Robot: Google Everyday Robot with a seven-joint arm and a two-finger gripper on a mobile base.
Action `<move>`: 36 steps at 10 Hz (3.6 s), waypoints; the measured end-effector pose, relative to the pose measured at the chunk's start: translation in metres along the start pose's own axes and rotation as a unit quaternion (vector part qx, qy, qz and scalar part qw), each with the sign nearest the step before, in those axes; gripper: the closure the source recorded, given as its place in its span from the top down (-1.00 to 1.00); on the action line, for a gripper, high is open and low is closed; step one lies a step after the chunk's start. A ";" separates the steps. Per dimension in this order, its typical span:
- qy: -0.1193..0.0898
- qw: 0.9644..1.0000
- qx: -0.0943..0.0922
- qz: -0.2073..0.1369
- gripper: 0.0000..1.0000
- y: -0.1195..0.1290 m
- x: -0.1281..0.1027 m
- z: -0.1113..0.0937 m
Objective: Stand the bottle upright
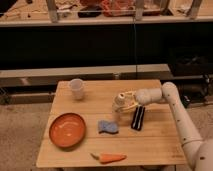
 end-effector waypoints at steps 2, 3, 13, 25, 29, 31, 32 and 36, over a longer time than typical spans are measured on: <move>-0.002 1.000 0.001 0.002 -1.00 0.002 0.002 0.000; -0.002 1.000 0.002 0.004 -1.00 0.003 0.004 -0.002; -0.008 1.000 0.009 0.018 -1.00 0.017 0.012 -0.013; -0.012 0.998 0.033 0.044 -1.00 0.033 0.018 -0.032; -0.015 0.997 0.045 0.055 -1.00 0.036 0.020 -0.038; -0.016 0.997 0.049 0.059 -1.00 0.039 0.021 -0.041; -0.016 0.997 0.050 0.063 -1.00 0.040 0.022 -0.041; -0.014 0.995 0.064 0.073 -0.88 0.041 0.024 -0.046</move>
